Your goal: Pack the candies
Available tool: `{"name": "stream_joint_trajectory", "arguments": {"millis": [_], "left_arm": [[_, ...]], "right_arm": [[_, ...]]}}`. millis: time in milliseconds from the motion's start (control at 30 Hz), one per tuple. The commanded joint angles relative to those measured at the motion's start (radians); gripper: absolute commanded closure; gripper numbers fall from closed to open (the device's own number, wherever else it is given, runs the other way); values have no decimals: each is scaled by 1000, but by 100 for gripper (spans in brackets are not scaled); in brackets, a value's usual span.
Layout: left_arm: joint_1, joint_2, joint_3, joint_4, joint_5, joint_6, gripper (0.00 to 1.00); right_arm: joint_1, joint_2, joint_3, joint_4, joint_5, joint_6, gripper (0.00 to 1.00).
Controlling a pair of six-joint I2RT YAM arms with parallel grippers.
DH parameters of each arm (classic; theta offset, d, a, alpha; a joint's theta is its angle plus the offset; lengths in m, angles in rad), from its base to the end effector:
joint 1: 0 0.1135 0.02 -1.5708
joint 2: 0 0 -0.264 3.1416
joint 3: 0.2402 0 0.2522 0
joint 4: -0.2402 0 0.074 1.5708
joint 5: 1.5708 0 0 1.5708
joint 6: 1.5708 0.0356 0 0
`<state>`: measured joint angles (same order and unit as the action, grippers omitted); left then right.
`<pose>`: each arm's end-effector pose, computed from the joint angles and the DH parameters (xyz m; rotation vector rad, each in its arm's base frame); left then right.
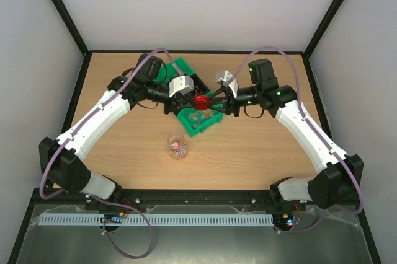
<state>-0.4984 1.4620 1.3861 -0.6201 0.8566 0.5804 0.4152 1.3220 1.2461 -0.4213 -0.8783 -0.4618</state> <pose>0.2637 -0.1741 0.3548 1.4523 1.5597 -0.9108 0.2532 0.1416 0.3645 -1.2909 1.4987 0.8682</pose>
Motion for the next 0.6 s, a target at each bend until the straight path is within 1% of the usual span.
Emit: {"name": "stream_joint_trajectory", "arguments": {"millis": [0,233,333,400,433,500,567], "left_arm": [[8,-17,-8,-17,26,2,88],[16,-22,-17,-13,26,-7,88],[26,-25,-26,6,17,-32,88],[35,-27,-31,25,11,-59,87],[38,-30,-33,36,3,-75,85],[48,-38,-40,57,-12,-101,76],[67,-57,-57,86,-27,-136,62]], "right_arm": [[14,4,19,-8,-43,11,69],[23,4,19,-6,-41,31,83],[23,7,10,11,-47,75,90],[23,10,7,29,-57,123,91],[24,12,6,34,-64,138,92],[24,15,1,50,-72,180,93],[23,18,-10,72,-77,225,93]]}}
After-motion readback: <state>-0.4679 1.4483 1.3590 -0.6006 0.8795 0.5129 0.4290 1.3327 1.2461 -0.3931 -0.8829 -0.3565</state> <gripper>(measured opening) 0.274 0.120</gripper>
